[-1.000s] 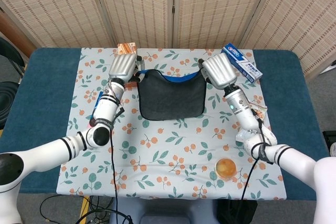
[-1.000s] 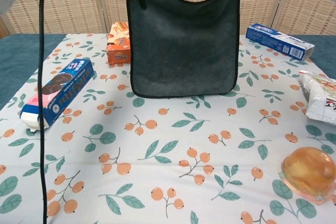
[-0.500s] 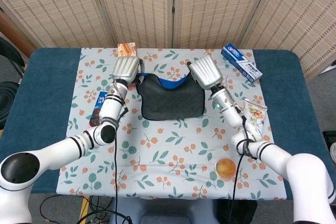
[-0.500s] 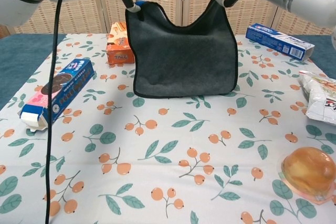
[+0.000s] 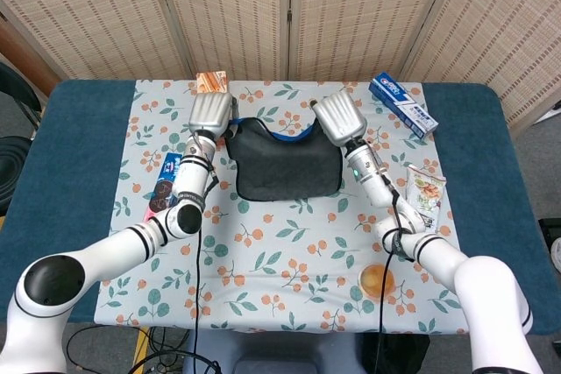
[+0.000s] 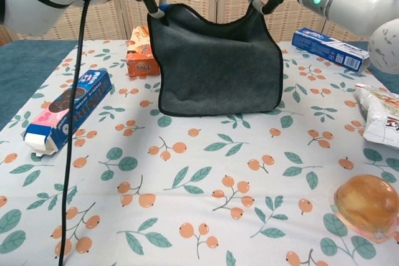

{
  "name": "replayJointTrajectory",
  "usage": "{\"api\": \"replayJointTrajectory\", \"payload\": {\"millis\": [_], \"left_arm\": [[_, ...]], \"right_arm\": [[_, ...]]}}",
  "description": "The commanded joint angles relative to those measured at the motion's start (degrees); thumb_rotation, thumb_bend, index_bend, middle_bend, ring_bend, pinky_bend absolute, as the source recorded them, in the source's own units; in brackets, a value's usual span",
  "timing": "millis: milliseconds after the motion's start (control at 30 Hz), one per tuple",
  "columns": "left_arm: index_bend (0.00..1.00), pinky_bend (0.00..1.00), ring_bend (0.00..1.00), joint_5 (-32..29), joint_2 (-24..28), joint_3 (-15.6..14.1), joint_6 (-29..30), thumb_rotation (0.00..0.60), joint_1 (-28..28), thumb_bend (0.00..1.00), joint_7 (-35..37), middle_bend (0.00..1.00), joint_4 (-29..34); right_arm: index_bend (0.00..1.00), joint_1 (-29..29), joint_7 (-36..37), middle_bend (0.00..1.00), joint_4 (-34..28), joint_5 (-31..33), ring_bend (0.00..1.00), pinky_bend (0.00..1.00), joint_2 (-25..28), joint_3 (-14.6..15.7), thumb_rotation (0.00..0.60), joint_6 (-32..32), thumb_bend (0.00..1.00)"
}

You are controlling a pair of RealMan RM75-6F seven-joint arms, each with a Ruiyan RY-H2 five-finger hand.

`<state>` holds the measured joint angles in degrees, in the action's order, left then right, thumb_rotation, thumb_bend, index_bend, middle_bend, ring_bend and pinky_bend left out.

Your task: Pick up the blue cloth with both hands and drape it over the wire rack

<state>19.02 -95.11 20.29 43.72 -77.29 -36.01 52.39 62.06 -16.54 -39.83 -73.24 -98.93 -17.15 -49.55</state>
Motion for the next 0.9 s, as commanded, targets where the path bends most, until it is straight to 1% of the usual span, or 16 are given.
{"api": "replayJointTrajectory", "payload": {"millis": [33, 67, 133, 200, 267, 333, 367, 400, 467, 500, 533, 567, 633, 767, 833, 900], "left_arm": [[0.53, 1.0, 0.93, -1.8, -0.7, 0.1, -0.4, 0.6, -0.3, 0.37, -1.7, 1.0, -1.1], [0.49, 1.0, 0.91, -2.5, -1.0, 0.2, -0.4, 0.6, -0.5, 0.36, -2.4, 0.98, -1.6], [0.42, 1.0, 0.87, -3.5, -1.4, 0.4, -0.4, 0.6, -0.7, 0.33, -3.5, 0.93, -2.1], [0.32, 1.0, 0.77, -4.6, -1.6, 0.6, -0.5, 0.6, -0.9, 0.27, -4.6, 0.83, -2.4], [0.21, 1.0, 0.62, -5.8, -1.8, 0.8, -0.6, 0.6, -1.1, 0.21, -5.8, 0.66, -2.7], [0.13, 0.97, 0.5, -6.7, -1.8, 1.3, -0.8, 0.6, -1.2, 0.17, -6.2, 0.51, -2.8], [0.09, 0.91, 0.42, -7.4, -1.7, 1.7, -1.2, 0.6, -1.2, 0.15, -6.4, 0.42, -2.7], [0.08, 0.85, 0.37, -7.8, -1.6, 2.0, -1.5, 0.6, -1.2, 0.14, -6.5, 0.36, -2.6], [0.04, 0.64, 0.21, -7.7, -1.4, 2.4, -1.7, 0.6, -1.1, 0.13, -6.1, 0.21, -2.6], [0.03, 0.58, 0.17, -7.5, -1.3, 2.5, -1.8, 0.6, -1.0, 0.13, -5.8, 0.18, -2.7], [0.03, 0.49, 0.12, -7.1, -1.2, 2.9, -1.8, 0.6, -0.7, 0.13, -5.1, 0.14, -2.7], [0.02, 0.44, 0.1, -6.9, -1.1, 3.2, -1.6, 0.6, -0.5, 0.13, -4.6, 0.12, -2.6], [0.03, 0.39, 0.08, -6.7, -0.5, 3.6, -1.6, 0.6, 0.0, 0.13, -3.8, 0.1, -2.2], [0.07, 0.39, 0.09, -6.2, 1.6, 3.7, -0.8, 0.6, 1.8, 0.13, -2.7, 0.1, 0.1], [0.09, 0.39, 0.09, -5.6, 3.1, 3.7, 0.0, 0.6, 3.3, 0.13, -1.6, 0.1, 2.3], [0.11, 0.39, 0.11, -4.6, 4.9, 3.3, 0.7, 0.6, 5.2, 0.15, -0.5, 0.11, 5.1]], "right_arm": [[0.73, 0.3, -1.4, 0.94, 1.2, 1.4, 0.91, 1.0, -0.8, -0.5, 0.6, 1.3, 0.54], [0.72, 0.4, -2.2, 0.94, 1.5, 2.2, 0.91, 1.0, -1.1, -0.8, 0.6, 1.9, 0.53], [0.63, 0.6, -3.4, 0.94, 1.8, 3.4, 0.91, 1.0, -1.4, -1.3, 0.6, 2.5, 0.49], [0.48, 0.8, -4.7, 0.94, 2.0, 4.9, 0.91, 1.0, -1.6, -1.9, 0.6, 3.3, 0.41], [0.34, 0.9, -6.6, 0.94, 2.3, 6.7, 0.91, 1.0, -1.9, -2.6, 0.6, 4.1, 0.31], [0.22, 1.0, -8.1, 0.93, 2.4, 8.1, 0.9, 1.0, -2.0, -3.2, 0.6, 4.6, 0.21], [0.17, 1.0, -8.8, 0.93, 2.2, 8.8, 0.9, 1.0, -2.0, -3.4, 0.6, 4.9, 0.17], [0.14, 1.0, -9.1, 0.93, 2.0, 9.0, 0.9, 1.0, -1.9, -3.4, 0.6, 4.9, 0.14], [0.09, 0.8, -9.4, 0.93, 1.5, 9.5, 0.9, 1.0, -1.6, -3.5, 0.6, 4.8, 0.08], [0.07, 0.7, -9.4, 0.92, 1.2, 9.7, 0.9, 1.0, -1.3, -3.6, 0.6, 4.7, 0.05], [0.06, 0.5, -9.4, 0.91, 0.8, 9.9, 0.9, 1.0, -1.0, -3.6, 0.6, 4.5, 0.04], [0.05, 0.4, -9.3, 0.9, 0.4, 10.0, 0.9, 1.0, -0.6, -3.7, 0.6, 4.4, 0.02], [0.05, -0.1, -9.0, 0.88, -0.7, 10.2, 0.88, 1.0, 0.4, -3.8, 0.6, 4.0, 0.0], [0.05, -2.0, -8.2, 0.82, -4.5, 10.3, 0.83, 1.0, 3.6, -3.7, 0.6, 2.4, 0.0], [0.06, -3.5, -7.7, 0.78, -7.7, 10.4, 0.8, 1.0, 5.9, -3.5, 0.6, 1.7, 0.06], [0.09, -5.1, -7.4, 0.74, -11.6, 10.1, 0.77, 1.0, 8.7, -2.8, 0.6, 1.4, 0.2]]}}
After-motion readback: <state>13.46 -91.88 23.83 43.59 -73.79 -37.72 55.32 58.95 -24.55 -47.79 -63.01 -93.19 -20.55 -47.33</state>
